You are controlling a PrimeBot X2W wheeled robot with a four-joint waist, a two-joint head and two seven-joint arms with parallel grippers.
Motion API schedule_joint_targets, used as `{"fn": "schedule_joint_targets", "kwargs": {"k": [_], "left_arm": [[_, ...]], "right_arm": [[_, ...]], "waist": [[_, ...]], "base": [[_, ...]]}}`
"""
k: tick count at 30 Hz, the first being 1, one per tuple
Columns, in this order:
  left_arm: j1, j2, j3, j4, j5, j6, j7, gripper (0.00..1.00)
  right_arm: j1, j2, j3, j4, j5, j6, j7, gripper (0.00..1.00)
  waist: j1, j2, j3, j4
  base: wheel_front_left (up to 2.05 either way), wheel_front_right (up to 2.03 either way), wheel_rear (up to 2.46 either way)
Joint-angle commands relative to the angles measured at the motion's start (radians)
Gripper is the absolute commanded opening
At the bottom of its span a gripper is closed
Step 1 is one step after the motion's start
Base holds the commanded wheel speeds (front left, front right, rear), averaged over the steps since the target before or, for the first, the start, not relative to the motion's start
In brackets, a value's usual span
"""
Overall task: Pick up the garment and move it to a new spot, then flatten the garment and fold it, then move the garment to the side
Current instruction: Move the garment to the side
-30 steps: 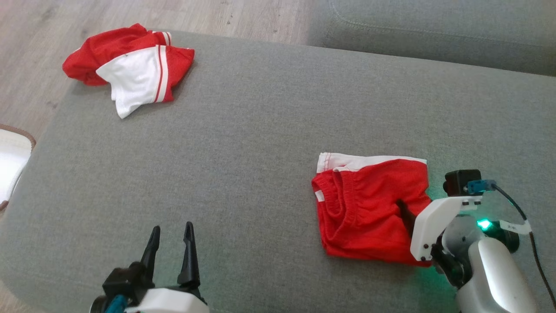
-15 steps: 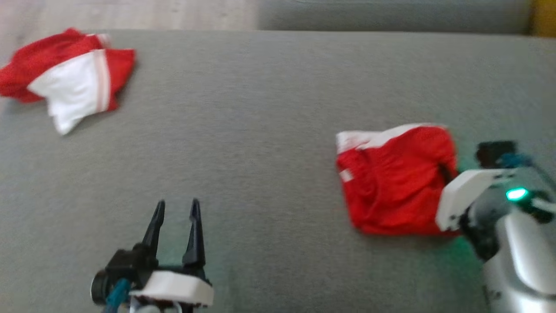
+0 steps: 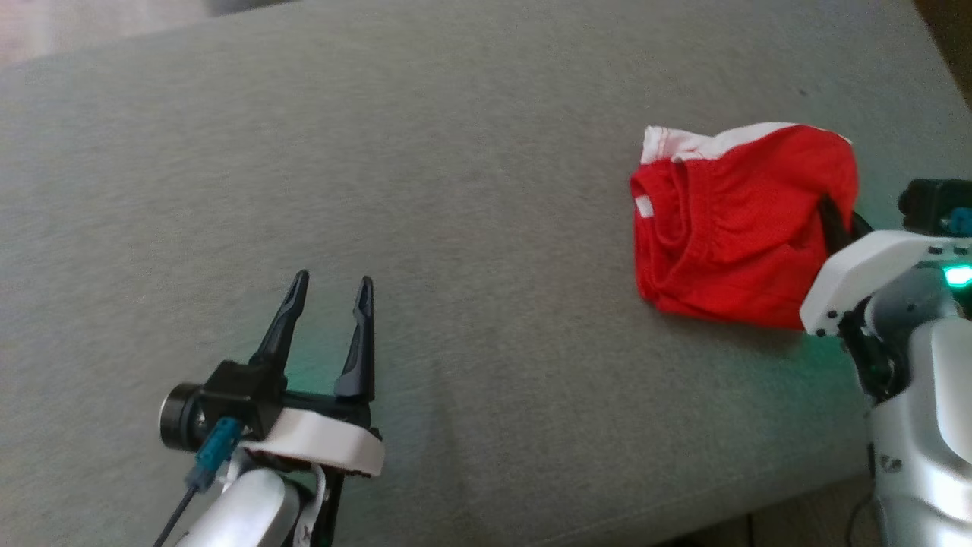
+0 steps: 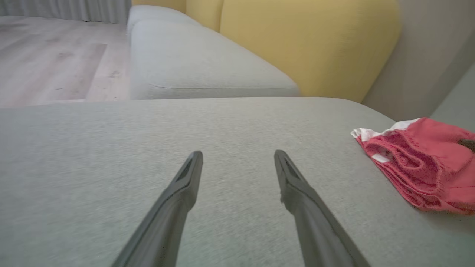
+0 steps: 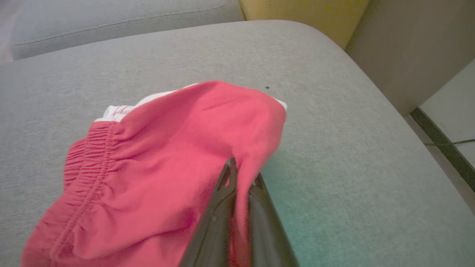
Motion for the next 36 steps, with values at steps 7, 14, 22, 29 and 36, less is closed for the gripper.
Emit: {"fn": "schedule_joint_targets", "kwargs": {"k": [7,14,22,29,36], "left_arm": [[-0.052,0.041,0.021,-0.060,0.025,0.009,0.031,1.00],[-0.049,0.059,0.032,-0.083,0.027,0.026,0.041,1.00],[-0.044,0.067,0.037,-0.099,0.026,0.036,0.039,1.00],[-0.045,0.064,0.030,-0.104,0.029,0.042,0.039,1.00],[-0.048,0.056,0.028,-0.094,0.023,0.042,0.032,1.00]], "right_arm": [[-0.119,0.016,0.010,0.032,-0.003,-0.001,-0.040,0.00],[-0.255,-0.075,-0.028,0.144,-0.027,-0.001,-0.035,0.00],[-0.373,-0.188,-0.066,0.233,-0.083,-0.001,-0.030,0.00],[-0.426,-0.246,-0.088,0.278,-0.143,-0.001,-0.059,1.00],[-0.415,-0.217,-0.100,0.275,-0.162,-0.001,-0.113,1.00]], "waist": [[-0.0001,0.0000,0.072,-0.059],[-0.0001,0.0000,0.089,0.004],[-0.0001,0.0000,0.105,0.058],[-0.0001,0.0000,0.121,0.081],[-0.0001,0.0000,0.115,0.077]], "base": [[0.00,0.00,0.00],[0.00,0.00,0.00],[0.00,0.00,0.00],[0.00,0.00,0.00],[0.00,0.00,0.00]]}}
